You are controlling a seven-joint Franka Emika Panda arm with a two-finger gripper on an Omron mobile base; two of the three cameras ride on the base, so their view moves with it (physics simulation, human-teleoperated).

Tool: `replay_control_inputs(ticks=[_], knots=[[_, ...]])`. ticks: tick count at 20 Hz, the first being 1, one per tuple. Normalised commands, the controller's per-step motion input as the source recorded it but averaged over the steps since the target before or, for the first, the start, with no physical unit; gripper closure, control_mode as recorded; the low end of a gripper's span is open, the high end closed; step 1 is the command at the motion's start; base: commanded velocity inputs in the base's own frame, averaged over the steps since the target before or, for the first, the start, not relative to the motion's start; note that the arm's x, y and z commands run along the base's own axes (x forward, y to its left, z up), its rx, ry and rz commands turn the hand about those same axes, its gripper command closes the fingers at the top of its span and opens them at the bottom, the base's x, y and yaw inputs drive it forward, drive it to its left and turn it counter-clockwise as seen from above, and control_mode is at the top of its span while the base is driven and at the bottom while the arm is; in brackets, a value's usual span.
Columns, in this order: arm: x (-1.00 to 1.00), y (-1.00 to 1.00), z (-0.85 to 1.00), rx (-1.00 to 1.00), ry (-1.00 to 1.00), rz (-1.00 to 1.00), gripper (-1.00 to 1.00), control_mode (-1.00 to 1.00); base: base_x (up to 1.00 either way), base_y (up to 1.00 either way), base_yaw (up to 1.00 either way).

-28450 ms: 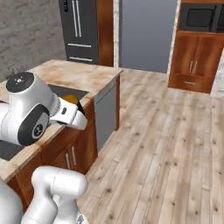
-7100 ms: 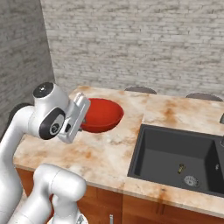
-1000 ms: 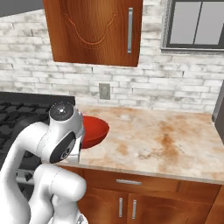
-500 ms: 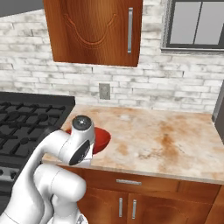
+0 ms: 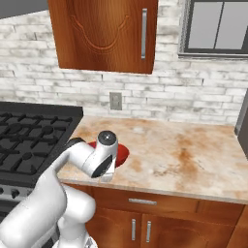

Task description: Clear the mugs and bowl far away from the sink.

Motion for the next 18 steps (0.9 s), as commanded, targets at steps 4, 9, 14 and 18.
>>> replay_control_inputs(ticks=[4, 9, 14, 18], knots=[[0.84, 0.07, -0.59, 0.00, 0.10, 0.00, 1.00, -1.00, 0.00, 0.00, 0.00], [0.80, 0.25, -0.72, 0.00, 0.11, 0.00, -1.00, -1.00, 0.00, 0.00, 0.00], [0.48, 0.10, -0.24, 0.00, 0.01, 0.00, -1.00, -1.00, 0.00, 0.00, 0.00], [-0.01, 0.00, 0.23, 0.00, -0.10, 0.00, -1.00, -1.00, 0.00, 0.00, 0.00]])
